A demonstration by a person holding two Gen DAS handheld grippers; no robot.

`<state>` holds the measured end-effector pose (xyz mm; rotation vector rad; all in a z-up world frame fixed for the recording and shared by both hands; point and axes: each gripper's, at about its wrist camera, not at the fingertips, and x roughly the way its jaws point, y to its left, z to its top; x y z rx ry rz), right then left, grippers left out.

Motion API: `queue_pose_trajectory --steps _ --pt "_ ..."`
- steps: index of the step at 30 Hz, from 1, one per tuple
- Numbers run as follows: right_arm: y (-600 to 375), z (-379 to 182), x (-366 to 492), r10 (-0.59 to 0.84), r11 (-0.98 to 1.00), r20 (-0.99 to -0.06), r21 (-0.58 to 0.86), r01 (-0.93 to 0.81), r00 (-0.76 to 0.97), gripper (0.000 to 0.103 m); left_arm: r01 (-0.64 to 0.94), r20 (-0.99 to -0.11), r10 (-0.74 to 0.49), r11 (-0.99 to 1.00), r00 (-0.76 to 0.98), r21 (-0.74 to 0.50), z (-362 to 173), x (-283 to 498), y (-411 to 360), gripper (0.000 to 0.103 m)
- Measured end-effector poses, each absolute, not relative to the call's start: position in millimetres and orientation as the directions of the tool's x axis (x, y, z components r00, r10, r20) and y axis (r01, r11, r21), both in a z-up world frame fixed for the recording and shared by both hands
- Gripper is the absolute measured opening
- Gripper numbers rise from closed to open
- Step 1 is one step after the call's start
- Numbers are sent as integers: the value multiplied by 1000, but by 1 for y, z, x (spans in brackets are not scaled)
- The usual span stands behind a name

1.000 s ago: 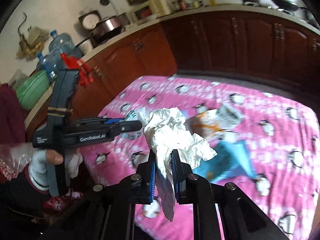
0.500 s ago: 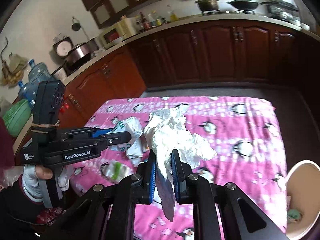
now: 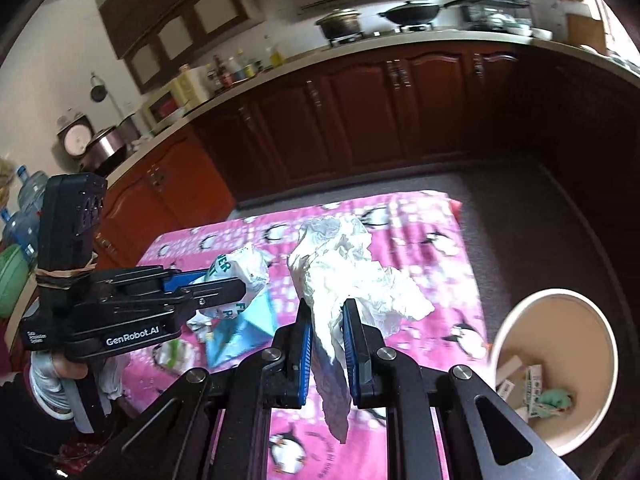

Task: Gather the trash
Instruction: 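Carry the wrapper and tissues over the cream bin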

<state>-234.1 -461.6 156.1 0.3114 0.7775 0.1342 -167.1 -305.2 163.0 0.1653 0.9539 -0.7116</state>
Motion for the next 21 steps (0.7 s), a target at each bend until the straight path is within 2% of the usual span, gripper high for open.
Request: queue_pose_trajectory --steps 21 --pt "-584 136 -279 12 914 -729 285 287 684 14 734 -810 -552 631 197 -252 131 -181 -451 21"
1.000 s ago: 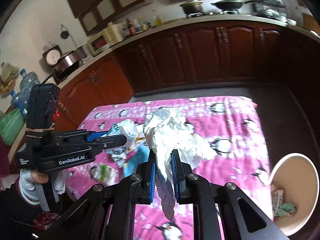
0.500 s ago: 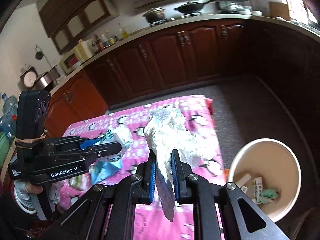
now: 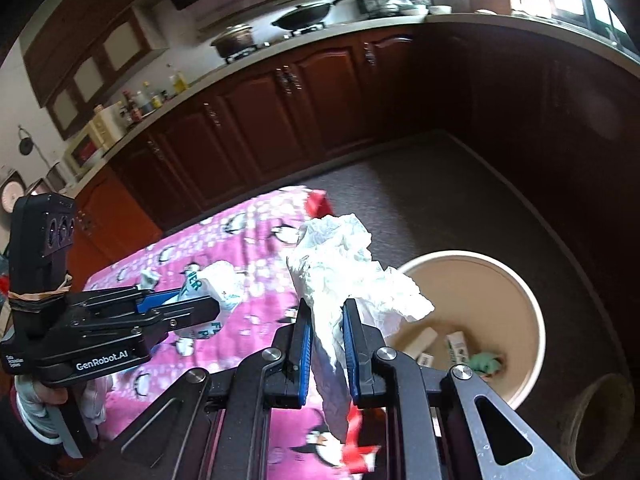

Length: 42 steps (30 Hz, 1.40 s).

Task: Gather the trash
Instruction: 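Carry the wrapper and tissues over the cream bin, then open both tools to drop the wrapper and tissues into the bin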

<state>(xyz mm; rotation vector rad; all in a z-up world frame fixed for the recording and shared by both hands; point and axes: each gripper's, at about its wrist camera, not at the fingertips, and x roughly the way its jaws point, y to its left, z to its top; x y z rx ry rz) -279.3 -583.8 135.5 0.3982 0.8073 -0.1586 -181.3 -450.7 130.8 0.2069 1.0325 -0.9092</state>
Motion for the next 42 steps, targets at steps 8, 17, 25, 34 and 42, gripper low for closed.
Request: queue_pose_trajectory --steps 8,17,25,34,42 --pt "-613 117 -286 -32 888 -758 277 366 652 14 733 -819 -557 614 138 -294 111 -179 -483 21" --pt "-645 103 -294 -89 855 -783 257 450 616 14 739 -826 -556 593 88 -320 92 -176 -524 21" --pt "-670 77 -302 -92 804 -821 272 528 563 14 742 -837 -545 581 48 -336 70 -181 -560 25" --pt "-683 60 -311 -110 763 -841 270 587 530 35 737 -827 -561 566 17 -369 64 -182 -555 59" --pt "-671 63 -309 -92 774 -835 282 566 542 35 733 -827 -559 588 63 -342 77 -185 -527 59"
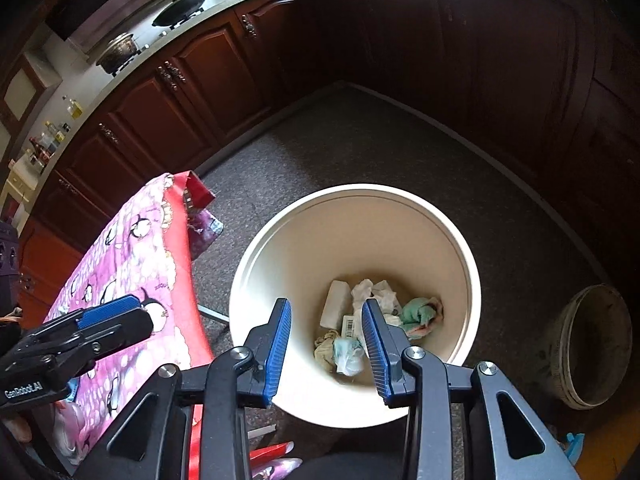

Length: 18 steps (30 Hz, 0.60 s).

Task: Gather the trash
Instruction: 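Open both tools to drop the wrapper and tissues into the bin, then move both open tools back over the remaining trash on the blanket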

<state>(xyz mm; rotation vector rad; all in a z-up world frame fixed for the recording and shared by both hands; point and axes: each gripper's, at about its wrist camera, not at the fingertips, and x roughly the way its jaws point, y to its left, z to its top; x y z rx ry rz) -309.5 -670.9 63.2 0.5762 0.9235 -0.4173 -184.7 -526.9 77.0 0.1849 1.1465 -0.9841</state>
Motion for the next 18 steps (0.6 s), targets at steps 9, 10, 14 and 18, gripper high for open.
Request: queue_pose_trajectory --steps 9,10,14,18 --pt "-639 77 -295 -78 810 -815 284 513 575 40 704 -821 -551 642 149 -303 97 -179 -477 59" --pt "-633 80 -292 -77 820 -814 276 501 575 40 702 -820 -548 648 161 -295 99 -180 -473 59" --pt "-616 88 -282 -64 843 -806 272 464 588 41 691 -817 -539 672 208 -267 106 -181 -452 59" --pt "-597 97 -272 -45 863 -793 276 424 607 42 666 -811 -523 707 264 -239 113 -180 -430 59"
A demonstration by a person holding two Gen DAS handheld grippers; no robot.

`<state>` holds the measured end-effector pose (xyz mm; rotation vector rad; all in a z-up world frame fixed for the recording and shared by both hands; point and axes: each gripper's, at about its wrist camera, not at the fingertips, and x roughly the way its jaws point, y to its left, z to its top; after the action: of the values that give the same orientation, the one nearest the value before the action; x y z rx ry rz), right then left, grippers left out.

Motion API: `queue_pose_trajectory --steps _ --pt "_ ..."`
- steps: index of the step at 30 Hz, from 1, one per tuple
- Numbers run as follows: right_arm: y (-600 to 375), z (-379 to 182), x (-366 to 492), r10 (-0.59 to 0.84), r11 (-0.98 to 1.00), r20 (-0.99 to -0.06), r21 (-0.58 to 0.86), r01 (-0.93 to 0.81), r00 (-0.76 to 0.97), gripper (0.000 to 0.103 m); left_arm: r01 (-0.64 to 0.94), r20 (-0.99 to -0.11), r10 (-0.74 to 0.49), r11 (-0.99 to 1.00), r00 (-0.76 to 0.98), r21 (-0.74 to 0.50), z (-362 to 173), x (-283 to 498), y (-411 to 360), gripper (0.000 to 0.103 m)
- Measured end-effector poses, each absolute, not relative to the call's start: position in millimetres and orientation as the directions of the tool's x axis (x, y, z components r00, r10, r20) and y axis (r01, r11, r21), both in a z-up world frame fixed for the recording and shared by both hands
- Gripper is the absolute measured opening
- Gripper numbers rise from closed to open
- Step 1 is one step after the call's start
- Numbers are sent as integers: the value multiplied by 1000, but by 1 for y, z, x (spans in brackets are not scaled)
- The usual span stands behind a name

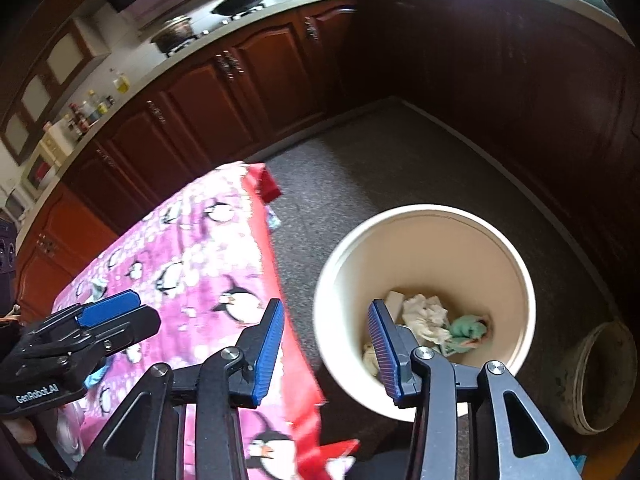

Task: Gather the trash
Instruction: 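Move both open tools back over the remaining trash on the blanket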

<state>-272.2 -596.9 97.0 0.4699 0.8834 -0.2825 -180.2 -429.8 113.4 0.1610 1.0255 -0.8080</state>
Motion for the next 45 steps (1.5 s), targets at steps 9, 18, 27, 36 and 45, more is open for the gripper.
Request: queue_pose_trajectory --steps 9,18,27,36,45 --pt "-548 105 -249 31 901 -779 293 320 626 43 591 -806 -465 786 367 -184 126 -177 -373 59" --pt "-479 109 -215 144 935 -770 311 169 622 44 485 -804 -417 854 423 -188 135 -167 -294 59" --pt "-419 106 -188 238 943 -774 328 50 586 46 335 -830 -313 928 462 -163 126 -152 -189 59" --pt "-349 75 -164 369 918 -806 393 -48 463 53 231 -863 -287 951 417 -205 102 -154 -100 59" --pt "-311 38 -132 446 881 -811 473 -26 378 61 187 -896 -316 945 312 -268 61 -163 -65 60"
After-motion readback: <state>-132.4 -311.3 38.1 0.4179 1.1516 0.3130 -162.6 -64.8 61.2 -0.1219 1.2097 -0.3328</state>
